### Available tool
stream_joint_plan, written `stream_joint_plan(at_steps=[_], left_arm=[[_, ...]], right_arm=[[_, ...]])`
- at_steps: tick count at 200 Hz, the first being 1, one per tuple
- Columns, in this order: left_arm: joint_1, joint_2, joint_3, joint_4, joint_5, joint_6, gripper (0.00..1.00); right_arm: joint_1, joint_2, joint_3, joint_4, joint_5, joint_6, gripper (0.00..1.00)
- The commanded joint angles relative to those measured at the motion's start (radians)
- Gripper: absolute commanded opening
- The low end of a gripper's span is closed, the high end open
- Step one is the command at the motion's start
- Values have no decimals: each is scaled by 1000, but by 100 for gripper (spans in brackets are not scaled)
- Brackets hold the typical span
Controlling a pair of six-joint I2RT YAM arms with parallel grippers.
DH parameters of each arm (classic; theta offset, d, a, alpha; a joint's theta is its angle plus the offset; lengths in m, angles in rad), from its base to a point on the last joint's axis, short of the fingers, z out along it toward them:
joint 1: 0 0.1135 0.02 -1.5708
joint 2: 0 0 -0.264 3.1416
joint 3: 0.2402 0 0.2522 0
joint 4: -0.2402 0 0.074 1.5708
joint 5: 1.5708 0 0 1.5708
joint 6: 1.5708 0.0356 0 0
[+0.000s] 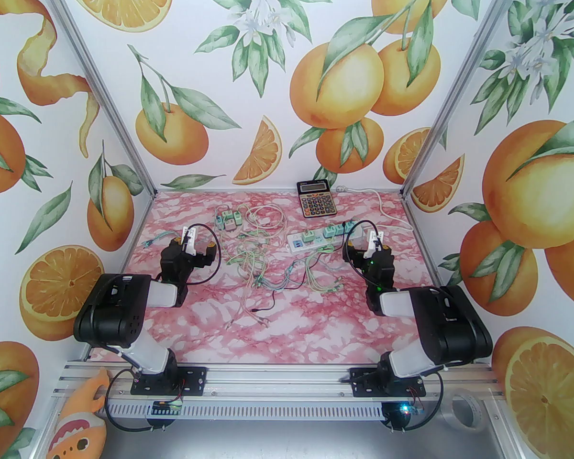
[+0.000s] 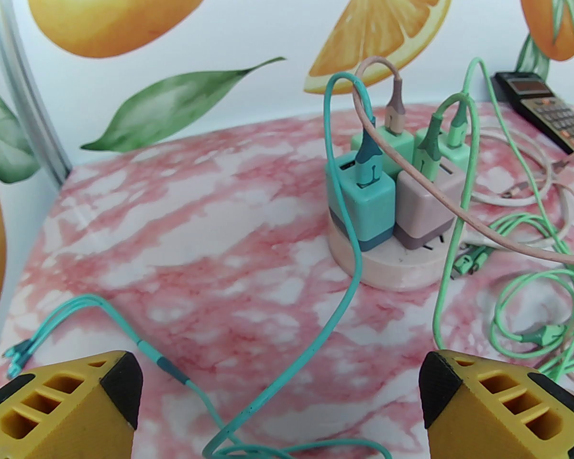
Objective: Pull the plug off the socket
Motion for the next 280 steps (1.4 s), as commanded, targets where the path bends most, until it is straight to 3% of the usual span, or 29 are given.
stream_joint_plan(at_steps=[1,242,280], left_arm=[[-2,-5,0,22,12,16,100],[32,-6,10,13,56,-19,100],[35,-168,109,-307,-32,-58,100]], right_arm=[[7,0,16,1,-14,-5,100],[6,0,16,0,-15,-4,100],[6,-33,-52,100,74,26,100]])
